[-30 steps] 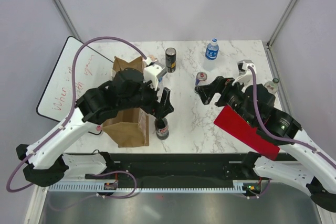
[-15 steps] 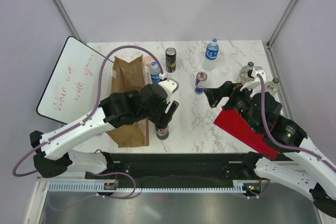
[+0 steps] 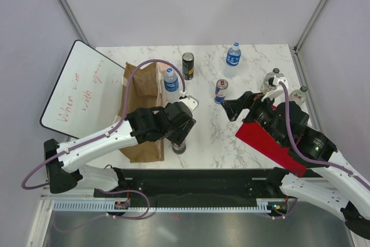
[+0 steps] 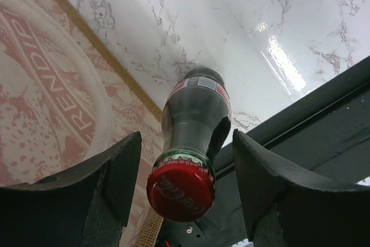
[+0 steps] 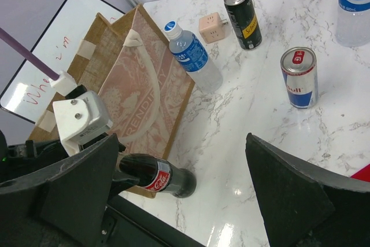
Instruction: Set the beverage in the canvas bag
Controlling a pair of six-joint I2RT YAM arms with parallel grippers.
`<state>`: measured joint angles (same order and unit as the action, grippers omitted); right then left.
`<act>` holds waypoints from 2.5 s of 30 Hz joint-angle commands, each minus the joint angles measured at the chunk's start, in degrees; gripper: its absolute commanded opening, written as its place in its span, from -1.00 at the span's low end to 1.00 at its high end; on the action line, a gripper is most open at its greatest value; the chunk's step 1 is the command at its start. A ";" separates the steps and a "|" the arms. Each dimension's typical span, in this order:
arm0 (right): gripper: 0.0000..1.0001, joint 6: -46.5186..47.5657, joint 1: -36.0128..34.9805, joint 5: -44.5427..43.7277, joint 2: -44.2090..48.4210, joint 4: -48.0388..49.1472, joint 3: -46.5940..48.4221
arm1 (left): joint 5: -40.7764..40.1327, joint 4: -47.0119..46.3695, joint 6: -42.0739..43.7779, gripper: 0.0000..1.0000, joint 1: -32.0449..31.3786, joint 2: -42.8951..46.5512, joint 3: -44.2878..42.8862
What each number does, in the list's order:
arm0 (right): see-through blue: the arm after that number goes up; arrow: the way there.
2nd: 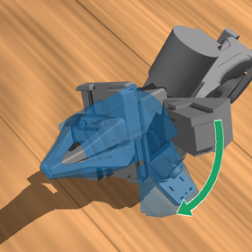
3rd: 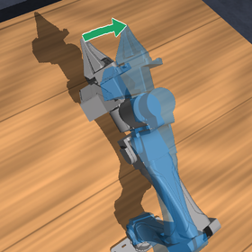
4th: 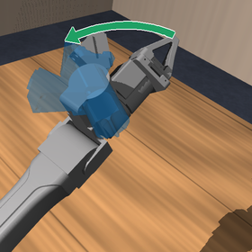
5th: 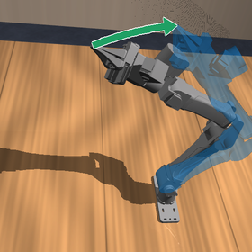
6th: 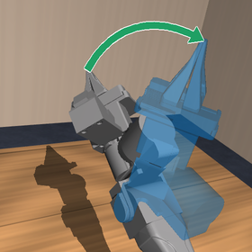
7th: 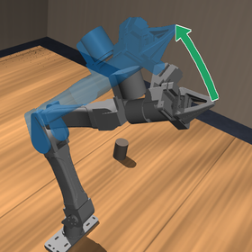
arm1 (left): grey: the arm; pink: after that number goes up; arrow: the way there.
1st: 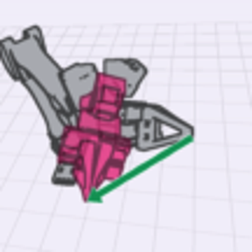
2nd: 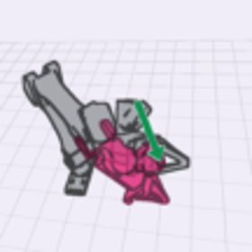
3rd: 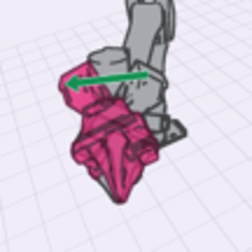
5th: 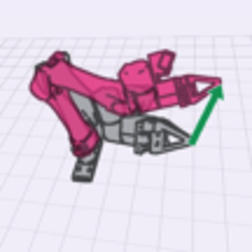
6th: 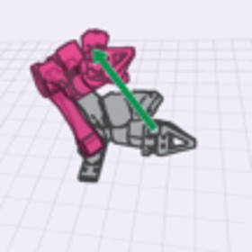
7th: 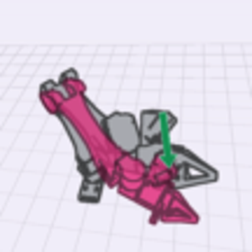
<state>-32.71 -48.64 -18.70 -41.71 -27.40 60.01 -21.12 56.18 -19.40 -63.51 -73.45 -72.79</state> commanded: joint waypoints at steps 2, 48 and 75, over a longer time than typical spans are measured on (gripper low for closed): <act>0.96 0.54 -0.14 0.86 1.46 1.65 -0.59 | -1.29 -3.97 -0.82 0.39 -0.48 1.21 1.69; 0.96 2.74 -0.14 -3.62 0.93 3.05 -4.11 | 0.12 -10.92 5.42 -0.95 -1.18 -7.41 -9.21; 0.96 1.16 -0.14 -3.89 2.51 2.79 -5.34 | -0.14 -11.62 3.23 -0.95 -1.45 -4.24 -5.43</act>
<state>-30.87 -48.64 -21.93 -40.10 -26.11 54.81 -19.22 49.67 -15.57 -64.60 -80.84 -78.30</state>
